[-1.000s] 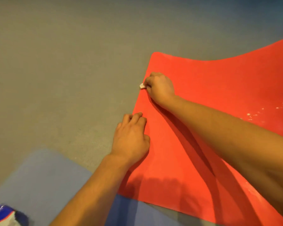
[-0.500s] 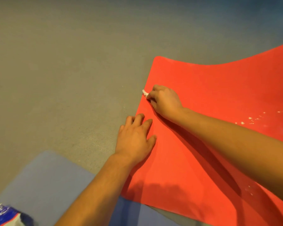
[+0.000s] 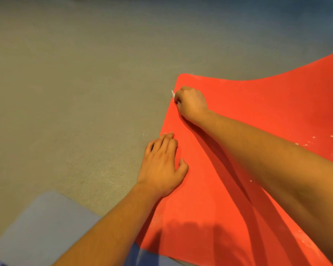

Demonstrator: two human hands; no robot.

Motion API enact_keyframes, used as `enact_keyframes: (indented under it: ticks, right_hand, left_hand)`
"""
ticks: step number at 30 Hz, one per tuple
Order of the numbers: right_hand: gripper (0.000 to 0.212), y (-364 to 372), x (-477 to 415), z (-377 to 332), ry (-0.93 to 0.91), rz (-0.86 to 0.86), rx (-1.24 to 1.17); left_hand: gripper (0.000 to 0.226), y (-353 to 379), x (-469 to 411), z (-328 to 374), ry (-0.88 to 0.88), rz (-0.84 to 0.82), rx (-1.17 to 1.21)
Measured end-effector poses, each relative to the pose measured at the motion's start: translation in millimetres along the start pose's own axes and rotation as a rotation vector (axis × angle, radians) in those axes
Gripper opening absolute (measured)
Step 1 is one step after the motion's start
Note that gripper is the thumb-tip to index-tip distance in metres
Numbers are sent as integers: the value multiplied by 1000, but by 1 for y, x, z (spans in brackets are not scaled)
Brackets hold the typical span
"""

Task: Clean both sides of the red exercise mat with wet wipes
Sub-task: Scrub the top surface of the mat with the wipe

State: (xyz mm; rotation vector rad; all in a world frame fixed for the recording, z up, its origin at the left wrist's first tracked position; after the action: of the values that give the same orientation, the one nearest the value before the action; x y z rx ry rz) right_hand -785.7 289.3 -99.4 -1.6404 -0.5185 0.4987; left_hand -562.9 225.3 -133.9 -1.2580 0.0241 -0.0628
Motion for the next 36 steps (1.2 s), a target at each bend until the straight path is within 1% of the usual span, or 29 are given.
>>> enact_keyframes:
  ticks: [5, 8, 10, 12, 15, 19, 23, 30, 36]
  right_hand:
    - [18, 4, 30, 0, -79, 3, 5]
    - [24, 7, 17, 5, -90, -4, 68]
    - [28, 5, -6, 17, -51, 0, 86]
    - [25, 1, -34, 31, 19, -5, 108]
    - [22, -10, -70, 49, 89, -41, 131]
    - [24, -19, -85, 53, 143, -50, 91]
    - [24, -12, -61, 50, 137, -53, 40]
    - [26, -7, 22, 26, 47, -48, 26]
    - [18, 0, 75, 12, -18, -27, -2]
  left_hand:
    - [53, -10, -30, -3, -28, 11, -13]
    - [54, -11, -52, -9, -37, 26, 9]
    - [53, -5, -53, -12, -27, 44, -1]
    - [56, 0, -51, -12, -5, 42, -19]
    - [61, 6, -56, -14, -21, 16, -22]
    - [63, 6, -58, -13, -11, 2, 12]
    - [63, 3, -57, -11, -14, -2, 25]
    - [60, -2, -54, -8, -56, -5, 32]
    - [54, -5, -52, -6, -70, 16, 13]
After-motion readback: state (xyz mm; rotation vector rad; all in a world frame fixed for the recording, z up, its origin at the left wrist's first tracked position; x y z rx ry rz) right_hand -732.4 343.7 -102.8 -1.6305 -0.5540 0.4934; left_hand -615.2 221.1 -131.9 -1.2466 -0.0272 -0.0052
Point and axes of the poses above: each hand's wrist, its own x-axis away from the middle knuckle, its own y-axis out of the palm, z = x × y, the point moved 3 cm from there along -x, towards the middle knuckle, and after that the axes turned 15 degrees about -z, right-handed, at the moved point
